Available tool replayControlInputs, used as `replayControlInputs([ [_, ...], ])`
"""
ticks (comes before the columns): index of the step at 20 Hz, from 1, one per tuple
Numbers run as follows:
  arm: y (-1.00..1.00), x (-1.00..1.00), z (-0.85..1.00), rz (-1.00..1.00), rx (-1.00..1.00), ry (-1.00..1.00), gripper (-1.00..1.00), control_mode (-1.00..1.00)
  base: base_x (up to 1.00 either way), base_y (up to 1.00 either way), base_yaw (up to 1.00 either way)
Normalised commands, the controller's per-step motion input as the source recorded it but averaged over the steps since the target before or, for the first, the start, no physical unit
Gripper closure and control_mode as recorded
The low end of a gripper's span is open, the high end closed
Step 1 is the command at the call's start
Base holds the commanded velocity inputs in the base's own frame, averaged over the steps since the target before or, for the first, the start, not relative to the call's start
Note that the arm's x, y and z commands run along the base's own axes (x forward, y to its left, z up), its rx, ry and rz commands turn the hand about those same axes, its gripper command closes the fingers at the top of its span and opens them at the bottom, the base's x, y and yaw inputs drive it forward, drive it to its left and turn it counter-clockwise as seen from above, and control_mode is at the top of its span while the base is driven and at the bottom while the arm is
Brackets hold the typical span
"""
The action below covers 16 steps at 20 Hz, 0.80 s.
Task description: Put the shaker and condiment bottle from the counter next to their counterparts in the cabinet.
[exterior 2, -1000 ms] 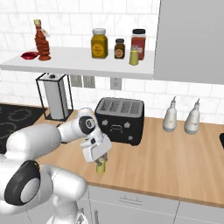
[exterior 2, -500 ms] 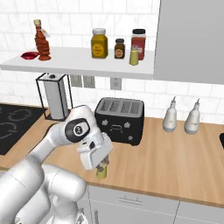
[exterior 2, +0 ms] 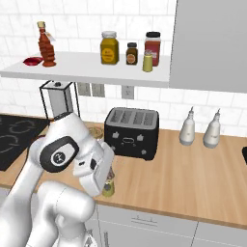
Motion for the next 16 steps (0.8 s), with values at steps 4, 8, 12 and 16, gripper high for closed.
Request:
replayControlInputs([
  [4,0.0,-0.46,0.95,0.17,0.0,0.0,1.0,-1.0,0.0,0.0,0.0],
  [8,0.0,-0.42,0.84,0.18,0.0,-0.03,1.0,-1.0,0.0,0.0,0.0],
  [12,0.0,-0.2,0.8,0.21,0.0,-0.08,1.0,-1.0,0.0,0.0,0.0],
  [16,0.03,0.0,0.84,0.24,0.0,-0.06,1.0,-1.0,0.0,0.0,0.0],
])
